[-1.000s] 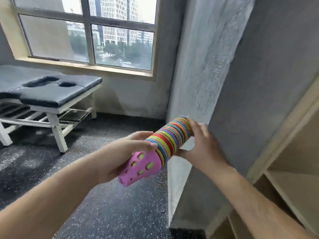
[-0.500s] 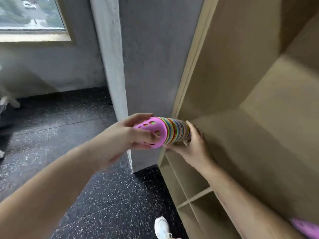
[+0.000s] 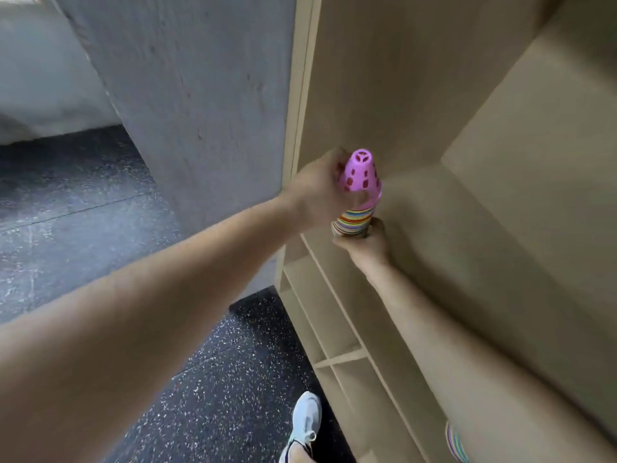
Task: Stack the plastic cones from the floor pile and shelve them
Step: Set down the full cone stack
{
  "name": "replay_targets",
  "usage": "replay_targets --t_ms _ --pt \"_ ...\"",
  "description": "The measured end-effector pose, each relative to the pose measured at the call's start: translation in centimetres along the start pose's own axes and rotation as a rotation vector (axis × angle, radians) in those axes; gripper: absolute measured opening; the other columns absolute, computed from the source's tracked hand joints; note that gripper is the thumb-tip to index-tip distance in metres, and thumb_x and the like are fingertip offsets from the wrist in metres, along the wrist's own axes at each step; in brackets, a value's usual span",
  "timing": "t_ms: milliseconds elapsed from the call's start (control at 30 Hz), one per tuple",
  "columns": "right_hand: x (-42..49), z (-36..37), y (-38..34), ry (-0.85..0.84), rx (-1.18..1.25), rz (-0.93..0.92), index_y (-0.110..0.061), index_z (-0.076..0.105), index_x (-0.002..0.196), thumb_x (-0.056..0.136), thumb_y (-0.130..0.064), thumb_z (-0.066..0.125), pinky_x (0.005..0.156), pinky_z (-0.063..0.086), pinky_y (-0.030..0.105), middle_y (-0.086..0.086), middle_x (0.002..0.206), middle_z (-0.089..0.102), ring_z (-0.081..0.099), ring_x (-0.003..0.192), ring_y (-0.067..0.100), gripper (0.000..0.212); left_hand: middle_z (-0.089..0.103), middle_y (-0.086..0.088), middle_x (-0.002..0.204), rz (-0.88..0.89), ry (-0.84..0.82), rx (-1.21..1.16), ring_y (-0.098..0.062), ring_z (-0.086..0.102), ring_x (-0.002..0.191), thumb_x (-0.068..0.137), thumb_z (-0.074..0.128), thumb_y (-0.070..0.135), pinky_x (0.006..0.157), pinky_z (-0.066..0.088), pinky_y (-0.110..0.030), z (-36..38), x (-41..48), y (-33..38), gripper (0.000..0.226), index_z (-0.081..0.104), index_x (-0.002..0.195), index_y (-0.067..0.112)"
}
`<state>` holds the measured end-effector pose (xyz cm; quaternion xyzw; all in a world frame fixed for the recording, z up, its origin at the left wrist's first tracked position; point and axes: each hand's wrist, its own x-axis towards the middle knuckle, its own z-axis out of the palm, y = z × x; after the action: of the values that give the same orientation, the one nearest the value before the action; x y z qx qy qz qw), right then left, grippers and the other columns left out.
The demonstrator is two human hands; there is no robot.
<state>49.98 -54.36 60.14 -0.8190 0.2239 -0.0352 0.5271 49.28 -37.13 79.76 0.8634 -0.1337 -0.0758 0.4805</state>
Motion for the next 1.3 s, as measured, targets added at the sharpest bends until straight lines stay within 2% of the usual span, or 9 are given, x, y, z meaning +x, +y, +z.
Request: replay_targets --t_ms 167,267,467,633,733,900,1067,1200,1300 --pt "2.2 1.5 -1.0 -0.026 0.01 0.048 -0.023 0.063 0.077 0.045 -0.031 0.092 0.073 0.055 0.033 0.005 0.089 0.075 0.069 0.081 0.019 0.044 0.052 0.003 0.106 -0.001 -0.005 0.111 -0.02 0.056 0.096 0.093 0.074 0.026 0.071 0.037 -0.018 2.1 6.2 -3.1 0.04 0.059 0.127 0.011" --pt "3.6 2.2 -0.5 -0.128 -0.007 0.059 -0.013 0.07 0.088 0.064 -0.005 0.089 0.069 0.051 0.026 0.008 0.091 0.074 0.066 0.082 0.016 0.032 0.042 -0.004 0.119 -0.049 0.002 0.188 -0.024 0.056 0.098 0.092 0.075 0.032 0.087 0.045 -0.03 2.9 8.6 -5.8 0.04 0.061 0.12 0.007" --pt "6.2 3.6 -0.2 -0.117 -0.131 -0.051 -0.016 0.075 0.085 0.063 -0.021 0.089 0.084 0.057 0.038 0.001 0.089 0.077 0.069 0.087 0.008 0.027 0.04 -0.002 0.107 -0.02 0.005 0.22 -0.019 0.047 0.085 0.09 0.076 0.033 0.075 0.036 -0.027 3.9 10.7 -8.3 0.03 0.052 0.096 0.017" --pt "7.0 4.0 0.0 -0.167 -0.322 -0.078 -0.026 0.073 0.115 0.067 -0.044 0.085 0.1 0.049 0.033 -0.003 0.119 0.072 0.065 0.115 0.013 0.053 0.039 0.002 0.112 0.068 -0.002 0.203 -0.02 0.055 0.095 0.088 0.078 0.029 0.087 0.046 -0.031 5.2 11.5 -9.5 0.046 0.06 0.126 0.011" --pt "8.4 4.5 3.9 -0.124 -0.449 -0.104 -0.031 0.066 0.124 0.067 -0.072 0.063 0.101 0.047 0.036 -0.008 0.125 0.068 0.06 0.121 0.015 0.07 0.041 0.001 0.112 0.092 0.023 0.194 -0.025 0.057 0.101 0.088 0.077 0.023 0.085 0.042 -0.027 5.0 11.0 -10.0 0.047 0.059 0.129 0.008" --pt "-1.0 1.0 -3.0 0.162 -0.366 -0.092 -0.016 0.062 0.116 0.084 -0.035 0.069 0.088 0.05 0.04 0.009 0.109 0.064 0.06 0.104 0.03 0.038 0.052 -0.015 0.116 0.146 0.223 0.145 -0.032 0.055 0.101 0.09 0.065 0.018 0.087 0.043 -0.034 5.7 6.1 -9.0 0.029 0.058 0.114 0.002" --pt "-11.3 -3.8 -4.4 0.327 -0.298 -0.269 -0.014 0.065 0.107 0.086 -0.016 0.066 0.079 0.048 0.032 0.002 0.1 0.064 0.06 0.092 0.019 0.021 0.062 -0.008 0.102 0.293 -0.041 0.102 -0.024 0.055 0.093 0.089 0.053 0.027 0.081 0.049 -0.042 8.8 -2.1 -7.5 0.029 0.063 0.109 0.009" --pt "-19.6 -8.3 -1.8 0.418 -0.339 -0.244 -0.014 0.064 0.101 0.08 -0.008 0.07 0.073 0.043 0.024 -0.003 0.096 0.063 0.058 0.086 0.016 0.023 0.064 -0.008 0.101 0.434 -0.212 0.063 -0.03 0.062 0.089 0.091 0.052 0.022 0.079 0.052 -0.044 12.5 -8.3 -5.0 0.026 0.065 0.109 0.008" --pt "-25.0 -11.6 1.0 0.5 -0.349 -0.191 -0.013 0.063 0.095 0.079 -0.014 0.067 0.069 0.044 0.03 -0.003 0.086 0.06 0.054 0.076 0.017 0.016 0.064 -0.006 0.106 0.486 -0.353 0.028 -0.031 0.065 0.091 0.092 0.049 0.031 0.08 0.055 -0.047 15.7 -11.8 -2.7 0.034 0.064 0.114 0.01"
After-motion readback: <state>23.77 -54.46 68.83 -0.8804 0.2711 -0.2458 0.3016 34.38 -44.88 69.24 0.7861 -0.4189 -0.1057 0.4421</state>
